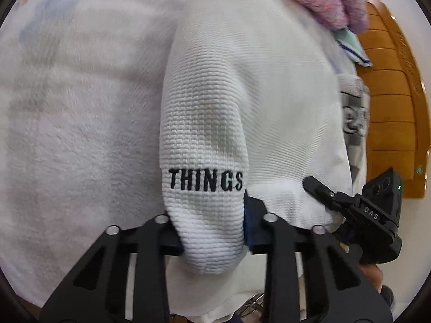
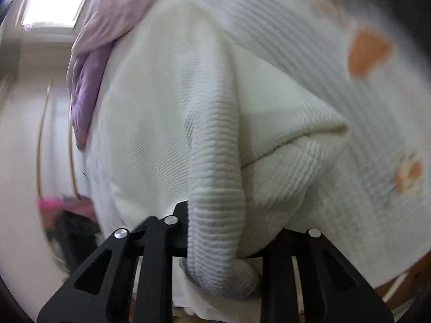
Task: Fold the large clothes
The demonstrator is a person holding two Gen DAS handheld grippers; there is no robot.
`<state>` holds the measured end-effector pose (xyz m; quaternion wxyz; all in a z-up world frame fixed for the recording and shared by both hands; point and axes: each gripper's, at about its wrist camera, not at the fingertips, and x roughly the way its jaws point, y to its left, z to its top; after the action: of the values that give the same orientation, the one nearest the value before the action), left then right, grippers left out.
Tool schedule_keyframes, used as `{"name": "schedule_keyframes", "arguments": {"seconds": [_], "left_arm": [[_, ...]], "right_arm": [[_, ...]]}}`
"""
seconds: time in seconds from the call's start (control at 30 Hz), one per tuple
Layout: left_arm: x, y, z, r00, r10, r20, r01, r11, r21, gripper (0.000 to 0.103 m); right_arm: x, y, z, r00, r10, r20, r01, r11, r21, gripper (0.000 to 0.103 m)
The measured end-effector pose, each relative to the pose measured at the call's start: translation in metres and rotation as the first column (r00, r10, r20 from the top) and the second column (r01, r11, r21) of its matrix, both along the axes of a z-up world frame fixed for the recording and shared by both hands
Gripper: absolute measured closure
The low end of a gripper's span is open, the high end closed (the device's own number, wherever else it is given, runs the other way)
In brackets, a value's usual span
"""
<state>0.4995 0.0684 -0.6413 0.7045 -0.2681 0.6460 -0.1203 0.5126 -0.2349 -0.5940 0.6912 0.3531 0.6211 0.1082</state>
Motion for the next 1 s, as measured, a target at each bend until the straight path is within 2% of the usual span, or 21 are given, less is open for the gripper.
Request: {"name": "schedule_keyframes", "arguments": {"seconds": [0.1,0.2,0.23,0.4,0.53,0.63,0.77,0.8,0.87,0.9,0.97,1.0], "left_arm": [[-0.003,-0.011,0.033,0.999,-0.002,0.05,0.002,1.0,0.001,0.078],[-0.008,-0.029,0.066,0.996,0.002,0.09,-0.002,1.0,0.001,0.079],[-0.012,-0.038,0.084,0.992,0.003,0.126,-0.004,1.0,0.005,0.079],[-0.029,-0.078,0.142,0.972,0.062,0.228,-0.062,0.998,-0.009,0.079],[-0.021,-0.128,0.181,0.945,0.074,0.318,-0.069,0.997,-0.028,0.079],[-0.008,-0.173,0.213,0.91,0.078,0.406,-0.062,0.997,-0.052,0.079],[0.02,-0.243,0.251,0.835,0.03,0.55,-0.008,0.999,-0.043,0.079],[0.027,-0.26,0.255,0.821,0.016,0.57,0.01,0.999,-0.042,0.079],[0.041,-0.3,0.261,0.777,-0.01,0.63,0.043,0.998,-0.038,0.079],[0.047,-0.327,0.258,0.743,-0.063,0.666,0.074,0.997,0.012,0.079],[0.057,-0.36,0.241,0.719,-0.098,0.688,0.095,0.995,0.042,0.079],[0.062,-0.381,0.216,0.718,-0.126,0.684,0.112,0.992,0.066,0.079]], "right_arm": [[0.01,0.006,0.036,0.997,0.042,0.057,-0.039,0.998,-0.053,0.084],[0.02,0.004,0.072,0.986,0.107,0.125,-0.1,0.993,-0.061,0.085],[0.018,0.0,0.078,0.982,0.128,0.139,-0.119,0.991,-0.067,0.085],[0.017,-0.036,0.134,0.943,0.234,0.237,-0.224,0.972,-0.07,0.085],[0.02,-0.079,0.181,0.899,0.276,0.34,-0.261,0.961,-0.089,0.085],[0.032,-0.124,0.216,0.861,0.269,0.433,-0.256,0.963,-0.088,0.085],[0.045,-0.187,0.259,0.792,0.231,0.565,-0.205,0.972,-0.111,0.085],[0.048,-0.206,0.265,0.776,0.219,0.591,-0.184,0.976,-0.119,0.085],[0.05,-0.245,0.268,0.745,0.185,0.641,-0.138,0.983,-0.123,0.085],[0.053,-0.265,0.263,0.737,0.168,0.655,-0.123,0.986,-0.114,0.085],[0.06,-0.296,0.239,0.757,0.151,0.635,-0.075,0.987,-0.145,0.084],[0.065,-0.314,0.213,0.787,0.148,0.599,-0.052,0.983,-0.175,0.084]]}}
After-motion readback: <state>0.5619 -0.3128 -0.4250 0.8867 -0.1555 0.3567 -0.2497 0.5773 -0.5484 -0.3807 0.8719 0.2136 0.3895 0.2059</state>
